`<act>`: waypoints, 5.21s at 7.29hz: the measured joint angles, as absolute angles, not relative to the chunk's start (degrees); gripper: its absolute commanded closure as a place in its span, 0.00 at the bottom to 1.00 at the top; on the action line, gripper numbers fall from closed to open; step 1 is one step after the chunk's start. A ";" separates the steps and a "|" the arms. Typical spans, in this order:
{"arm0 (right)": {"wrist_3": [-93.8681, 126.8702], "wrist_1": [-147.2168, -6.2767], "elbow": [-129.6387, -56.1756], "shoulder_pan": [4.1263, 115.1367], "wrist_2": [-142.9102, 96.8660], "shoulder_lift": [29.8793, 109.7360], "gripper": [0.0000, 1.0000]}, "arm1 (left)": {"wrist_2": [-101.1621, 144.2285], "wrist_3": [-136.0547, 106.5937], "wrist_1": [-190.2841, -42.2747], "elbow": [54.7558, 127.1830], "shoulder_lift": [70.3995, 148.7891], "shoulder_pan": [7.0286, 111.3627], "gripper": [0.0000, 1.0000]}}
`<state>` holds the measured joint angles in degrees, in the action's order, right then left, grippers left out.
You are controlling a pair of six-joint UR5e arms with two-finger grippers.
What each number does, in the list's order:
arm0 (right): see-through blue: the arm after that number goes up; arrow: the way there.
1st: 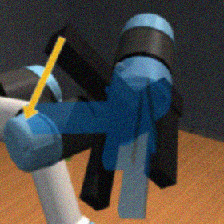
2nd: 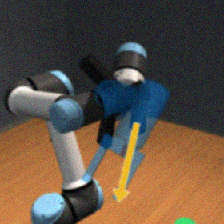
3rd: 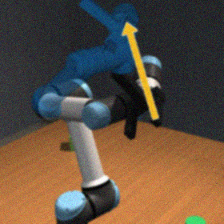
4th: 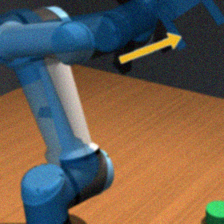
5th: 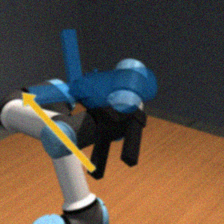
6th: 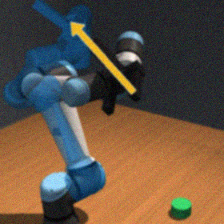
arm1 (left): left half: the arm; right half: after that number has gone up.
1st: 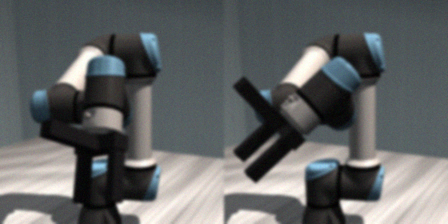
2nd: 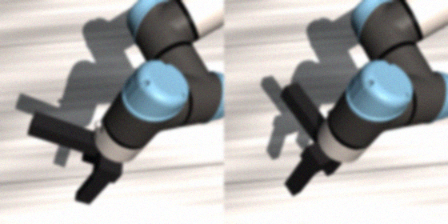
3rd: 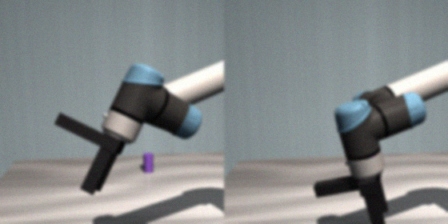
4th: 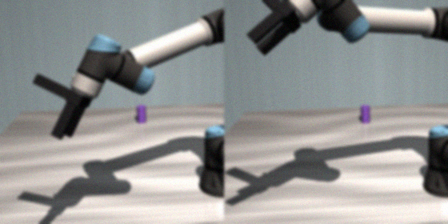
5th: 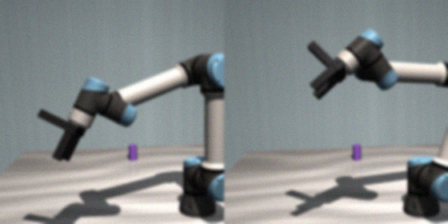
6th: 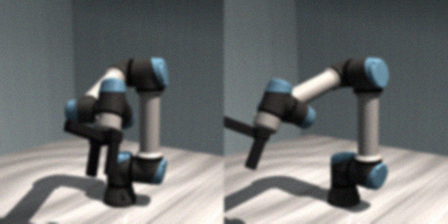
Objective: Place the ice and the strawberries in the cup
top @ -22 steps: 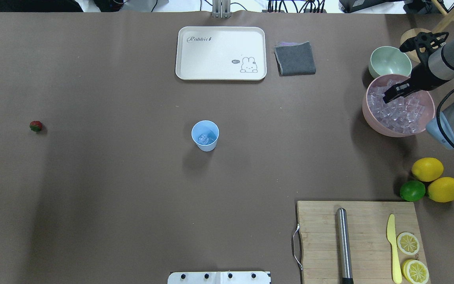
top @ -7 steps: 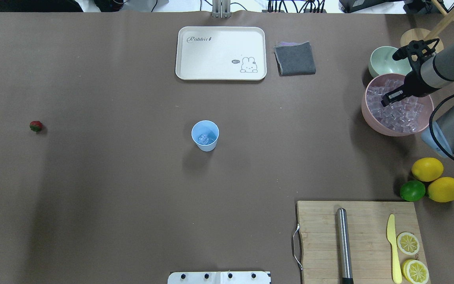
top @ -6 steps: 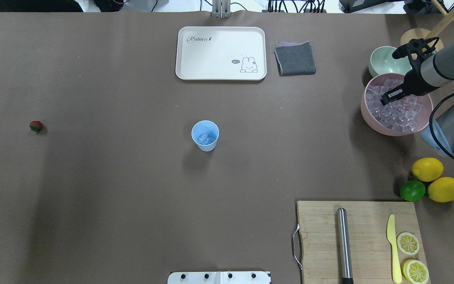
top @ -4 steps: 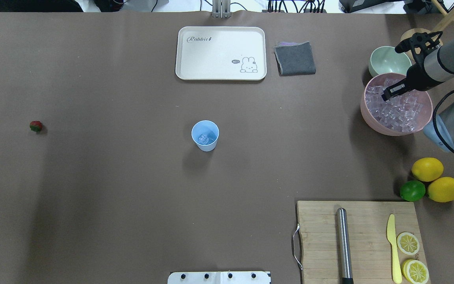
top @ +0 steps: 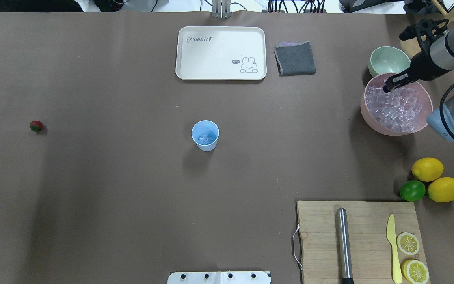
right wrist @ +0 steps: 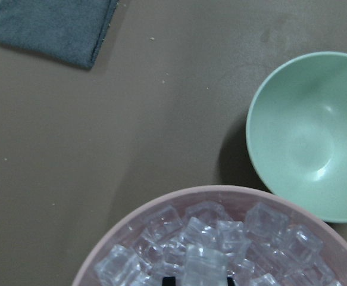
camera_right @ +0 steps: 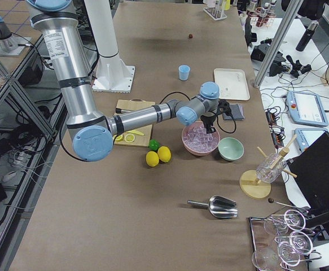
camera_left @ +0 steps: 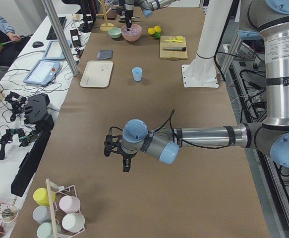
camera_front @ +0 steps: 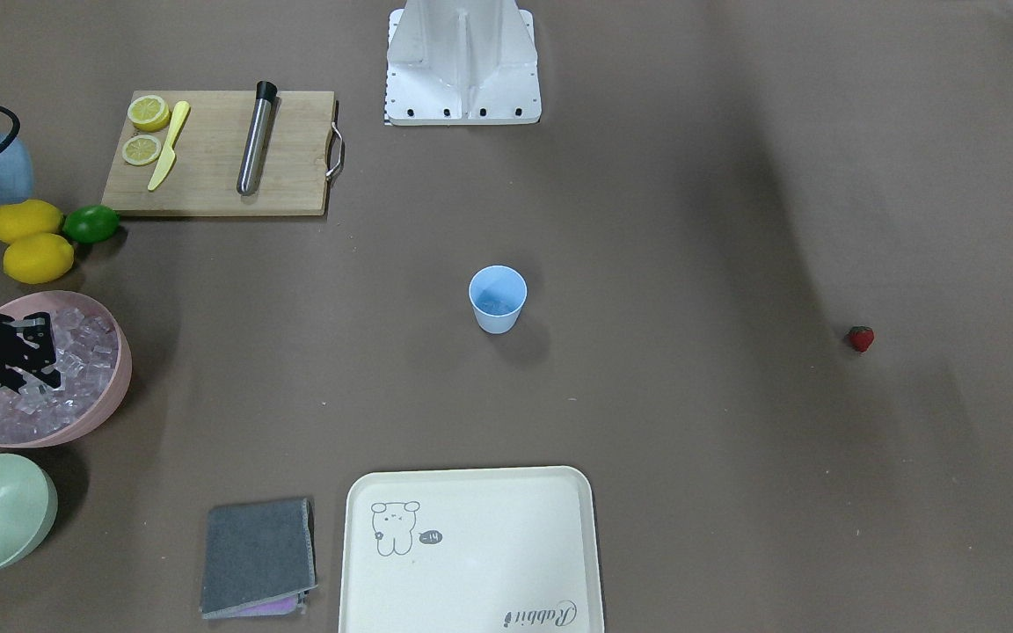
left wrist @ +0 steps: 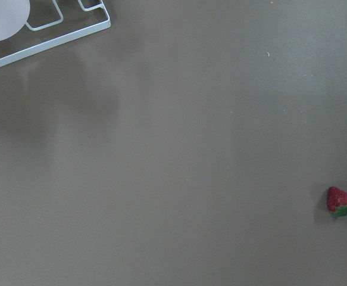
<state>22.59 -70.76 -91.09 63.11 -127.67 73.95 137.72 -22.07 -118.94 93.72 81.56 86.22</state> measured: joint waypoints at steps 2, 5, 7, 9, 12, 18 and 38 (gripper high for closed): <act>23.10 -81.49 -94.38 62.58 -127.76 67.50 0.88 | 137.71 -22.14 -118.94 93.77 81.56 86.22 0.02; 28.69 -90.25 -95.08 59.41 -127.27 58.48 0.88 | 137.72 -22.13 -118.96 93.77 81.58 86.22 0.02; 36.35 -91.44 -94.61 54.64 -125.26 53.33 0.88 | 137.71 -22.05 -118.93 93.59 81.63 86.22 0.02; 43.84 -91.80 -94.45 49.10 -122.18 48.46 0.88 | 137.70 -21.96 -118.92 93.35 81.63 86.22 0.02; 53.65 -92.04 -93.93 40.21 -115.55 41.79 0.88 | 137.72 -22.00 -118.92 93.13 81.57 86.22 0.02; 60.61 -93.00 -89.70 31.62 -106.12 37.58 0.88 | 137.80 -22.03 -119.00 93.04 81.56 86.22 0.02; 36.67 -87.93 -87.22 56.19 -125.44 47.37 0.31 | 137.89 -22.02 -119.16 92.57 81.94 85.46 0.02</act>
<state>36.67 -87.93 -87.22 56.19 -125.44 47.37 137.89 -22.02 -119.16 92.57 81.94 85.46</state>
